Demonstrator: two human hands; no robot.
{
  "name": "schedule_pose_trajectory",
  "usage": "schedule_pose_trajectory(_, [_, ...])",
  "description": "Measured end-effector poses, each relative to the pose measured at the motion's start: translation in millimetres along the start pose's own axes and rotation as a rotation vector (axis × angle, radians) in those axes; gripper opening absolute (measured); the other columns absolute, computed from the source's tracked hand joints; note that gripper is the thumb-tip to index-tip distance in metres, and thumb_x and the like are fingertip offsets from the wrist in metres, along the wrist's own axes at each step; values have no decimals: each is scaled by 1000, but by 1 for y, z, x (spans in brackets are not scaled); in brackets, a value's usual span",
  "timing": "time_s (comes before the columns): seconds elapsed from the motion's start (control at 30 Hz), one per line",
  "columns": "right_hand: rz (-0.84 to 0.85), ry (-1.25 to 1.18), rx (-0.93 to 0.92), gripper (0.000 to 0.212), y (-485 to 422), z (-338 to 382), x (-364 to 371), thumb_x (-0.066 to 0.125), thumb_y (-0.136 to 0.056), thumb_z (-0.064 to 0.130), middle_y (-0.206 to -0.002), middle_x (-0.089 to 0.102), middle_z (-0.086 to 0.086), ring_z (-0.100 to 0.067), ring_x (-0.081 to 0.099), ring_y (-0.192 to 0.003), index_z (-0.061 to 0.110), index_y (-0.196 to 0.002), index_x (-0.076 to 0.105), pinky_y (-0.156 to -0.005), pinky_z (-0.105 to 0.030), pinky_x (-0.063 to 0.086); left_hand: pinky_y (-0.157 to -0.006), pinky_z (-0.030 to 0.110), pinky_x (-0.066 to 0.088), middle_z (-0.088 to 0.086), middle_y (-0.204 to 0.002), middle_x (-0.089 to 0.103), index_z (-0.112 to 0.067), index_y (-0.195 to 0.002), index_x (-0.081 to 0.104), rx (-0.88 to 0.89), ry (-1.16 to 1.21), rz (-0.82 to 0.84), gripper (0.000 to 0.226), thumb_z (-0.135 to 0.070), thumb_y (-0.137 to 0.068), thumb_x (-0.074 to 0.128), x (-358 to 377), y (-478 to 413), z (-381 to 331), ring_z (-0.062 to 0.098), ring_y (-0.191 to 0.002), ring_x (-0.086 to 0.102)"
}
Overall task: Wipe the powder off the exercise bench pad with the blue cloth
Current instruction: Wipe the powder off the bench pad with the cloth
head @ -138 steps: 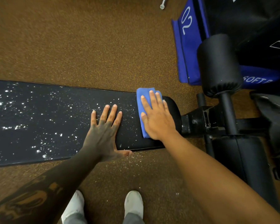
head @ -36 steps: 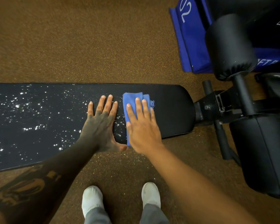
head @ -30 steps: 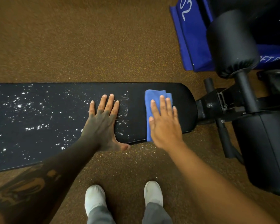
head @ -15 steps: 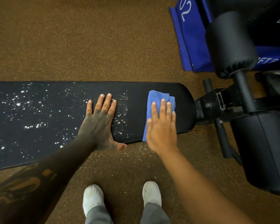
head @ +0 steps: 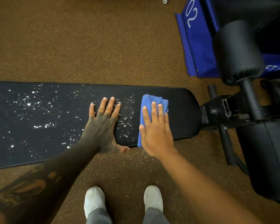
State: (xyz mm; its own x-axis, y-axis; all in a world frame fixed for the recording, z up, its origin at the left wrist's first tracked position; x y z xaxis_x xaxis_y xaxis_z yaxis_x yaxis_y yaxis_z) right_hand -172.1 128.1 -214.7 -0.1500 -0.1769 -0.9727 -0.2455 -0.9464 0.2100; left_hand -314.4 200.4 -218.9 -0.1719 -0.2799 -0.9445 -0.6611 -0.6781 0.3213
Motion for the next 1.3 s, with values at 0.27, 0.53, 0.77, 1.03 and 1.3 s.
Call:
schedule_pose_trajectory(0.27, [6, -14, 97, 60, -47, -33, -12, 29, -102, 41, -165, -5, -13, -35, -10, -150, 26, -157, 9, -121, -52, 7, -120, 67, -5, 13, -165, -25, -19, -156, -16, -11, 12, 21, 155, -110, -40, 33, 3, 1, 6, 35, -152, -24])
schedule_pose_trajectory(0.53, [62, 51, -122, 63, -6, 9, 2, 14, -100, 45, -165, -6, -10, -33, -15, -150, 22, -158, 3, -121, -53, 7, -121, 65, -3, 12, -165, -26, -11, -157, -14, -26, 37, 29, 156, -108, -43, 30, 2, 7, 10, 32, -151, -26])
schedule_pose_trajectory(0.77, [35, 52, -65, 61, -76, 14, -10, 24, -102, 42, -165, -7, -10, -35, -12, -150, 24, -157, 3, -121, -53, 5, -120, 66, -4, 12, -164, -28, -12, -156, -16, -36, 34, 46, 158, -109, -41, 29, 3, 7, 11, 33, -151, -27])
schedule_pose_trajectory(1.03, [68, 70, -218, 61, -30, 32, -3, 21, -101, 44, -166, -4, -8, -32, -10, -151, 24, -157, 7, -121, -51, 7, -121, 65, -4, 14, -165, -26, -9, -157, -12, -39, 55, 36, 158, -108, -43, 31, 1, 8, 12, 34, -151, -26])
schedule_pose_trajectory(1.3, [20, 36, -39, 61, -83, 28, -14, 22, -103, 40, -165, -8, -11, -34, -13, -150, 21, -157, 3, -121, -52, 3, -122, 63, -4, 13, -166, -23, -7, -157, -11, -31, 76, 37, 160, -109, -41, 33, 1, 10, 13, 32, -152, -25])
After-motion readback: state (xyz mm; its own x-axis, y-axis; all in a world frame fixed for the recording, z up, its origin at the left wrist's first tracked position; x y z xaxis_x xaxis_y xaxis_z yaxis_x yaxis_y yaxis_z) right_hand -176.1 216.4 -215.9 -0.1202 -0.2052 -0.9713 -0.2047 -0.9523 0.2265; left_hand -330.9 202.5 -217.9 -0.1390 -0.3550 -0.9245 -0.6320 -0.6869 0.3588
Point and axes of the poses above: each hand's wrist, its own y-axis away from the middle knuckle, its own x-axis out of the palm, z = x × y, the point moved 10 cm from there along -y, towards the middle knuckle
